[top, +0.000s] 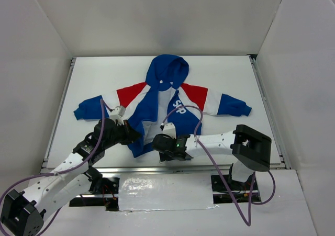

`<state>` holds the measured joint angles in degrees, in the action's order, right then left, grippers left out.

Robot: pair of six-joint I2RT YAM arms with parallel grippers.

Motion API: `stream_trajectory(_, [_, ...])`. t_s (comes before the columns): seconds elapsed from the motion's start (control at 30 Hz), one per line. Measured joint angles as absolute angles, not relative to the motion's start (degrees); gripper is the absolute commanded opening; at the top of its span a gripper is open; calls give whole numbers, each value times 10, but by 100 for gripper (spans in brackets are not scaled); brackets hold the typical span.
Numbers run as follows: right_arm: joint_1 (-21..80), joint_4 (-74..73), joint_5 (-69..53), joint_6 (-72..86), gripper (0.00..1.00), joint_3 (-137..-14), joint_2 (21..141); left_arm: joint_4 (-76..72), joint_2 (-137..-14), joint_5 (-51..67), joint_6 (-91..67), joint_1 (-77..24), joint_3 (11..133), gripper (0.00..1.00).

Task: Zip up the jacket

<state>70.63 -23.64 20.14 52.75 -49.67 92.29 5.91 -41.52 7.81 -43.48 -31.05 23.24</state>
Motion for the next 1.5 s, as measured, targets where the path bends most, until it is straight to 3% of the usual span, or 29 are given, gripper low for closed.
stream_trajectory(0.23, [706,-234,204,529,53,-505,934,60,-416,78,-435,-310,232,0])
stream_trajectory(0.67, [706,-174,204,547,38,-490,941,65,-414,76,-435,-310,232,0])
stream_trajectory(0.87, [714,-126,208,574,49,-472,944,71,-416,76,-437,-310,232,0])
stream_trajectory(1.2, [747,-173,262,592,49,-512,968,82,-418,72,-438,-310,230,0])
stream_trajectory(1.5, [738,-161,248,627,52,-415,873,102,-380,51,-439,-310,241,0])
